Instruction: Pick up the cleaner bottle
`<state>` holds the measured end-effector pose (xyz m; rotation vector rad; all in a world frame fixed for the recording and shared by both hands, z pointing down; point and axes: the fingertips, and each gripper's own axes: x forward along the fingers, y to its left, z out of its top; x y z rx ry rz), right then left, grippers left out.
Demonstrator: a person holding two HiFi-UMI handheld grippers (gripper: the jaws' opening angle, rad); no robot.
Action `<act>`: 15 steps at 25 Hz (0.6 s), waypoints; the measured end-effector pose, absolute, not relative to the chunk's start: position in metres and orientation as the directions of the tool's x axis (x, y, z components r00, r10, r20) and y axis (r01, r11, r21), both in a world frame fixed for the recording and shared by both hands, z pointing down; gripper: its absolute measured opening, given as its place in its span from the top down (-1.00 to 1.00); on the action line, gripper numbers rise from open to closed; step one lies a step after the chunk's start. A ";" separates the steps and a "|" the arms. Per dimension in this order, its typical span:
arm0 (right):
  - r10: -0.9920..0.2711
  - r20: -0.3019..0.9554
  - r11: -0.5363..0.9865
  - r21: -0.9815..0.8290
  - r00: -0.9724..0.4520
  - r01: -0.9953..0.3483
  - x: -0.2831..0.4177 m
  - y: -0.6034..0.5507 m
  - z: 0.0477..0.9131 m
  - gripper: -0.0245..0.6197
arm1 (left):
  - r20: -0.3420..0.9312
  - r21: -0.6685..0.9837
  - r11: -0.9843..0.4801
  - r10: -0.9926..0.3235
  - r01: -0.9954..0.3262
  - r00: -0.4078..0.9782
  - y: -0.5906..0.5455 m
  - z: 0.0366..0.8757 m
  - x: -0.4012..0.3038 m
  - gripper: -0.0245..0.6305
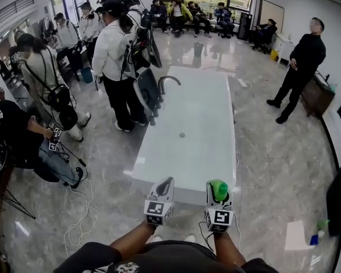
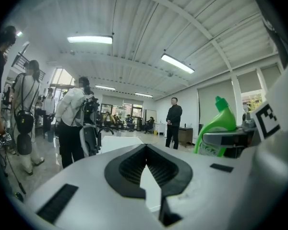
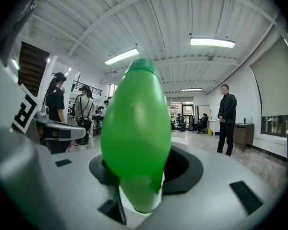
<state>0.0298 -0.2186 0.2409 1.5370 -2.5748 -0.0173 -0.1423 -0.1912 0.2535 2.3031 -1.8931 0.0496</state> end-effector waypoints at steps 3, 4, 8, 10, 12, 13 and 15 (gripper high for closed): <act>-0.878 0.101 0.477 0.084 -0.469 -0.875 0.043 -0.229 0.233 0.31 | 0.144 0.122 -0.149 -0.975 -0.981 0.166 -0.193 0.255 -0.137 0.91; -0.877 0.095 0.479 0.083 -0.471 -0.874 0.047 -0.232 0.231 0.31 | 0.152 0.128 -0.139 -0.976 -0.982 0.158 -0.193 0.257 -0.135 0.91; -0.881 0.081 0.473 0.075 -0.467 -0.878 0.064 -0.247 0.220 0.31 | 0.160 0.139 -0.117 -0.977 -0.983 0.138 -0.198 0.255 -0.124 0.91; -0.887 0.077 0.461 0.078 -0.456 -0.884 0.067 -0.252 0.219 0.31 | 0.156 0.139 -0.124 -0.977 -0.982 0.146 -0.202 0.256 -0.121 0.91; -0.892 0.072 0.451 0.081 -0.446 -0.889 0.064 -0.250 0.218 0.32 | 0.152 0.130 -0.145 -0.975 -0.981 0.164 -0.201 0.256 -0.121 0.91; -0.894 0.068 0.446 0.082 -0.442 -0.891 0.062 -0.248 0.216 0.32 | 0.149 0.125 -0.156 -0.973 -0.980 0.174 -0.201 0.254 -0.122 0.91; -0.898 0.061 0.439 0.089 -0.435 -0.894 0.054 -0.242 0.212 0.32 | 0.134 0.119 -0.180 -0.972 -0.976 0.196 -0.199 0.246 -0.126 0.91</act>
